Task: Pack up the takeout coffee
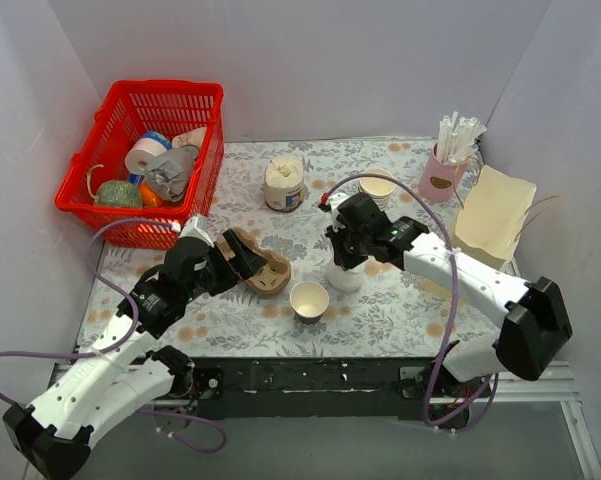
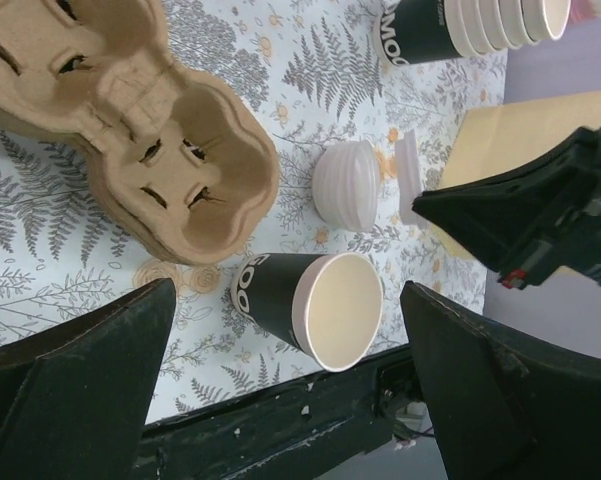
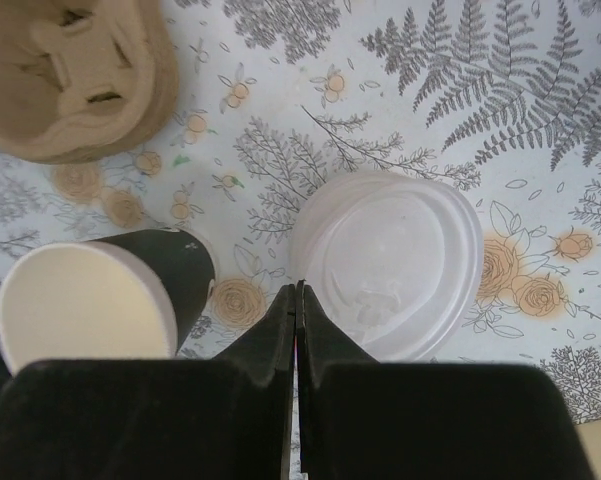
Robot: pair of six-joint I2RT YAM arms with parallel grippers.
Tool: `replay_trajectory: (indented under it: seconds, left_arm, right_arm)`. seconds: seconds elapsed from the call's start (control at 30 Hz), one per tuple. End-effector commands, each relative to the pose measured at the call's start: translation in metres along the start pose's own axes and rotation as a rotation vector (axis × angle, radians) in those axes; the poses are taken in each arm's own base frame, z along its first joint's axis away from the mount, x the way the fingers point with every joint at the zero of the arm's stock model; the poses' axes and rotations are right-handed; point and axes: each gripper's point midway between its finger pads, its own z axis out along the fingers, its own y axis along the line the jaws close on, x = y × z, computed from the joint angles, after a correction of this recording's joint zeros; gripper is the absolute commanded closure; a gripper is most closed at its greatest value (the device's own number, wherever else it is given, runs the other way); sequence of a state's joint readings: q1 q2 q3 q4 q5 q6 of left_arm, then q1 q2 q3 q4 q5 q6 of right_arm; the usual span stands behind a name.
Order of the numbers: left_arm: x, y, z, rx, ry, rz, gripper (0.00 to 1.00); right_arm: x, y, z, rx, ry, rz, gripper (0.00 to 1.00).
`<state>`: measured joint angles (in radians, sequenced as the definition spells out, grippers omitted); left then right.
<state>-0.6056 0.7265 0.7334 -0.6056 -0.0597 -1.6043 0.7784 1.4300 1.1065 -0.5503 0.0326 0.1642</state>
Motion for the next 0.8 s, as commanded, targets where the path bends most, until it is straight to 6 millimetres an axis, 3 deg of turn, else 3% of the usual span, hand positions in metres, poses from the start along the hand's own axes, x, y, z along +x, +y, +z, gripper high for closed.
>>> replay_trajectory:
  seconds: [0.0, 0.07, 0.2, 0.27, 0.3, 0.4, 0.53, 0.63, 0.77]
  left_arm:
    - [0.01, -0.025, -0.008, 0.161, 0.058, 0.108, 0.02]
    - [0.007, -0.045, -0.016, 0.273, 0.046, 0.153, 0.02]
    - [0.026, -0.074, -0.037, 0.516, 0.108, 0.256, 0.02]
    - [0.029, -0.08, -0.044, 0.58, 0.11, 0.277, 0.02]
    - [0.03, -0.083, -0.051, 0.612, 0.103, 0.286, 0.02]
    - [0.04, -0.082, -0.06, 0.675, 0.128, 0.288, 0.02]
    - [0.049, -0.08, -0.076, 0.75, 0.124, 0.288, 0.02]
    - [0.052, -0.075, -0.074, 0.75, 0.127, 0.264, 0.02]
    - [0.062, -0.079, -0.078, 0.835, 0.148, 0.278, 0.02]
  right_arm:
    - [-0.047, 0.033, -0.062, -0.164, -0.209, -0.006, 0.99]
    - [-0.055, 0.055, -0.091, -0.292, -0.296, -0.007, 0.99]
    - [-0.065, 0.116, -0.153, -0.675, -0.39, 0.054, 0.99]
    - [-0.063, 0.132, -0.174, -0.798, -0.394, 0.074, 0.99]
    - [-0.051, 0.142, -0.178, -0.886, -0.327, 0.125, 0.99]
    - [-0.051, 0.154, -0.2, -1.015, -0.348, 0.194, 0.99]
    - [-0.039, 0.155, -0.193, -1.069, -0.327, 0.282, 0.99]
    - [-0.033, 0.155, -0.19, -1.096, -0.315, 0.32, 0.99]
    - [-0.039, 0.16, -0.211, -1.187, -0.374, 0.336, 0.99]
